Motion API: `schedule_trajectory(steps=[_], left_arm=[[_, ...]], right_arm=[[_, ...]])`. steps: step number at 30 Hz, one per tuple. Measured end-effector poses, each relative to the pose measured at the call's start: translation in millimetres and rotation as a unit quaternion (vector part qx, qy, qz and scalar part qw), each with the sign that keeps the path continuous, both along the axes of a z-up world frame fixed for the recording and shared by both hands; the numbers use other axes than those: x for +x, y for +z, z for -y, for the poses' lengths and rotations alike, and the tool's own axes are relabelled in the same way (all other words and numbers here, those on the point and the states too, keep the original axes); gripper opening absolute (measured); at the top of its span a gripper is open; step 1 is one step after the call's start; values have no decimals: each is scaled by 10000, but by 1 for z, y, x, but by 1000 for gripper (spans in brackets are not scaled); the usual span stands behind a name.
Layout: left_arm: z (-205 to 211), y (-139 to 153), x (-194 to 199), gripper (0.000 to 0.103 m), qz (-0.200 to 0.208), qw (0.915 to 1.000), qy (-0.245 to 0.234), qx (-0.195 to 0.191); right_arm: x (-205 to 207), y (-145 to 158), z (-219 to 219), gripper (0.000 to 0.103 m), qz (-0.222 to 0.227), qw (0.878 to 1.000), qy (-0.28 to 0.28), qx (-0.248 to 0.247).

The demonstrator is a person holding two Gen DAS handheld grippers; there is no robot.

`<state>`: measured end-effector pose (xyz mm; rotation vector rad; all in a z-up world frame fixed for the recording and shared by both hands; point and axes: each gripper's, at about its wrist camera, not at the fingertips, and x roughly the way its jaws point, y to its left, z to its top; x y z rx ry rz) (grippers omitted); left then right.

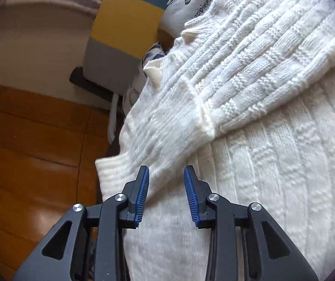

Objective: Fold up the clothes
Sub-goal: 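Lift the cuff with the right tool and carry it over the body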

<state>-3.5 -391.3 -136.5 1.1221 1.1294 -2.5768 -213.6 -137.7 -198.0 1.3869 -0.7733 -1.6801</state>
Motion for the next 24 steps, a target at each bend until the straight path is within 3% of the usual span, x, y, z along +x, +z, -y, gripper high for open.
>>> schedule_trajectory(steps=[3,4,12,20,22,24], left_arm=[[1,-1,3,21,23,10000,-3,-3],[0,0,4,21,-9,10000,-15,-14],[-8,9,6,21,-287,9994,-150,98],[-20,19,-21,21,-287,9988,-174,-359],[-23,20,-33,21,-154,9974,-144,-693],[-23,18,-46,21,-23,9966,-216,-789]], right_arm=[[-3,0,8,29,-120,9996,-89,251],[-2,3,12,5,-241,9987,-102,440],[8,75,33,5,-1383,9887,219,534],[1,161,57,5,-2246,9721,450,510],[-1,182,64,5,-2426,9679,460,474],[-3,201,67,5,-2569,9645,458,411]])
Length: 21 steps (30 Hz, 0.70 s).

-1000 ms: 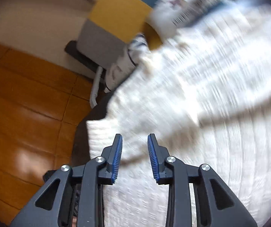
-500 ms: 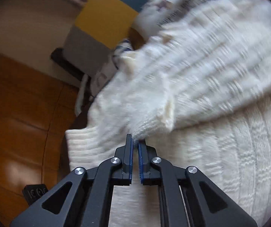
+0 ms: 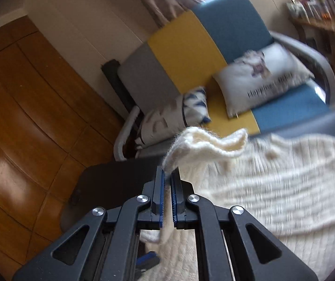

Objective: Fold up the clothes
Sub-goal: 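Lift the cuff with the right tool and carry it over the body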

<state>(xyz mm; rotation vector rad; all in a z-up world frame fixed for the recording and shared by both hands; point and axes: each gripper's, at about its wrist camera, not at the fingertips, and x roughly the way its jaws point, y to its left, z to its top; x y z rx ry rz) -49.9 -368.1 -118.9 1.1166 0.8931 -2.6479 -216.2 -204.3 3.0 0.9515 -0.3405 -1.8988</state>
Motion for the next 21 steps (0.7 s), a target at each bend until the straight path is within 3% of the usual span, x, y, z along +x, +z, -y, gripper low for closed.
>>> schedule_trajectory(steps=[2,4,8,9,12,15,21], left_arm=[[-1,-2,-12,21,166,9998,-8,-137],[2,0,-20,12,483,9948,441,-781],[32,-17,-22,8,1087,9864,1027,-683],[37,-21,-19,7,1055,9870,1066,-585],[34,-19,-17,7,1030,9866,974,-814],[40,-14,-4,7,740,9898,1054,-603],[55,0,0,11,486,9925,951,-600]], right_arm=[[-1,16,2,5,-147,9999,42,-10],[-2,28,6,5,-260,9996,82,0],[-2,36,1,5,-410,9990,151,24],[-1,34,-2,5,-419,9990,165,39],[0,25,-10,5,-398,9990,186,80],[-3,15,-21,5,-360,9991,150,173],[-14,17,-44,5,-375,9991,16,176]])
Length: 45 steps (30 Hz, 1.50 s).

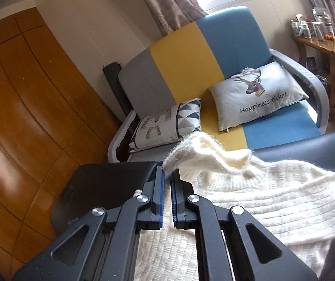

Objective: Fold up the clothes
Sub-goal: 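Lift the cuff with the right tool and carry it over the body, then lower the cuff onto the sweater body with the right tool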

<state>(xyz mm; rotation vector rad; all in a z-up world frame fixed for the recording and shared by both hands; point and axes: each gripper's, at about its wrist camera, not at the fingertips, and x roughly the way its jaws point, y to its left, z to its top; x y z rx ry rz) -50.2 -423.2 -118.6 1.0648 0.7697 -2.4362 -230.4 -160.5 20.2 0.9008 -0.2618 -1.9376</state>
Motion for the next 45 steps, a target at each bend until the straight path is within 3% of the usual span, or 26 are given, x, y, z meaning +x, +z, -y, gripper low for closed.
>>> schedule_trajectory(steps=[6,8,11,17,21,24,27,30,32,36,45], left_arm=[[2,-22,-3,11,686,9969,346,-160],[-2,-23,4,13,572,9975,329,-258],[4,-22,8,15,444,9980,450,-35],[-17,-3,14,14,-80,9998,-197,-60],[-32,-4,2,14,-167,9986,-453,232],[-41,-6,-9,14,-83,9984,-527,168],[-34,-14,-19,14,203,9995,-238,22],[-14,-25,-10,13,251,9988,325,260],[-8,-28,-4,12,99,9982,439,385],[-16,-30,1,12,88,9991,385,175],[-22,-32,1,13,94,9996,273,63]], right_arm=[[-4,6,-7,5,-185,9997,-93,85],[-7,2,-11,5,-169,9997,-154,114],[-11,-7,-18,5,-80,9995,-228,185],[-15,-5,-27,5,-85,9994,-261,216],[-13,6,-22,5,-179,9995,-170,187],[-7,18,-14,5,-330,9992,-65,211],[-3,25,-11,5,-438,9988,-46,220],[-2,26,-16,5,-504,9984,-115,245],[-5,22,-25,5,-455,9985,-195,219],[-13,-5,-40,5,-249,9980,-406,419],[-37,-120,-73,5,770,9856,-858,1234]])
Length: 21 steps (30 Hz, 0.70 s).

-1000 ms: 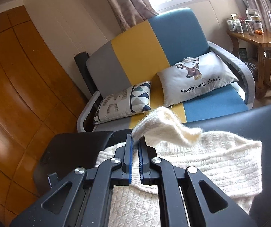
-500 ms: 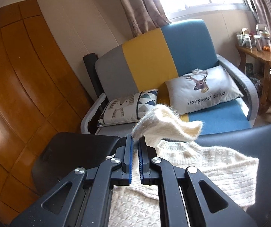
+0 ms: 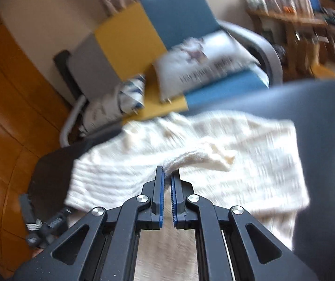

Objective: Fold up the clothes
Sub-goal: 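Lower the cuff onto the sweater body with the right tool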

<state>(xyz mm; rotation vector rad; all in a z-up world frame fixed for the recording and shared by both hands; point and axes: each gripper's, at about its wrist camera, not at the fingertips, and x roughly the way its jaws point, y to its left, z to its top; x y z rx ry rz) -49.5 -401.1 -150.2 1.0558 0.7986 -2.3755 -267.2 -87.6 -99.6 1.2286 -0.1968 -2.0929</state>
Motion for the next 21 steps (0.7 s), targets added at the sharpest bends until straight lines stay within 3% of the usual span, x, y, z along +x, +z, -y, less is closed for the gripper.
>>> schedule_trajectory(steps=[7,14,17,21], left_arm=[[-5,0,-7,13,79,9997,-130,-172],[-7,-2,-6,13,71,9996,-187,-188],[-8,-2,-6,13,101,9995,-214,-218],[-13,-2,-7,13,177,9988,-316,-338]], right_arm=[[-4,-40,-20,5,327,9993,-160,100],[2,-4,-16,5,-375,9993,39,-78],[-4,-34,-13,5,-90,9990,-50,446],[-7,-63,-21,5,178,9984,-215,491]])
